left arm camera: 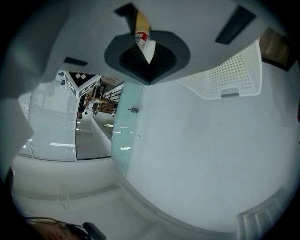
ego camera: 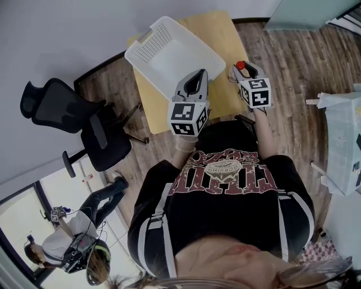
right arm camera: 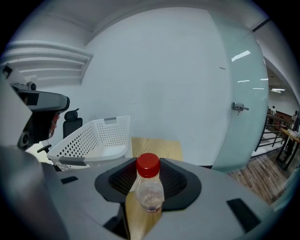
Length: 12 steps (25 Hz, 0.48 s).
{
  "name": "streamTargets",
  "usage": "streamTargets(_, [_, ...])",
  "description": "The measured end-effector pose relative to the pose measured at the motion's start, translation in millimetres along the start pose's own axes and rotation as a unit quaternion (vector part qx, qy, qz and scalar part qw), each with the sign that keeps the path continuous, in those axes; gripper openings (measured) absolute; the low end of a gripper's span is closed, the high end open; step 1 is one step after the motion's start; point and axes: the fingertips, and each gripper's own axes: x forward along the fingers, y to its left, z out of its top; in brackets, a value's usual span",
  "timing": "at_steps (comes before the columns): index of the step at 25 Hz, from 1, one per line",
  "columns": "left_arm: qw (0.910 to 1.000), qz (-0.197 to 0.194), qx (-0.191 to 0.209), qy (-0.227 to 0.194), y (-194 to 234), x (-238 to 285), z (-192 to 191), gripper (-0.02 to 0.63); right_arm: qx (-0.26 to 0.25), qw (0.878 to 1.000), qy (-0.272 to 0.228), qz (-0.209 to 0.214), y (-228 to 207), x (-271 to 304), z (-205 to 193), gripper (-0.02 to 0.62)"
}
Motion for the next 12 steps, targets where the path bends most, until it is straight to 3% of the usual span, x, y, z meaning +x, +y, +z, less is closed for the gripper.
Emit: streamTargets(12, [1.0000,-0.004,0.001,0.000,-3.6,1.6,0.4,0.046,-0.008,1.000,-0.008,-0.001,0.7,-5.5,-7.8,0.163])
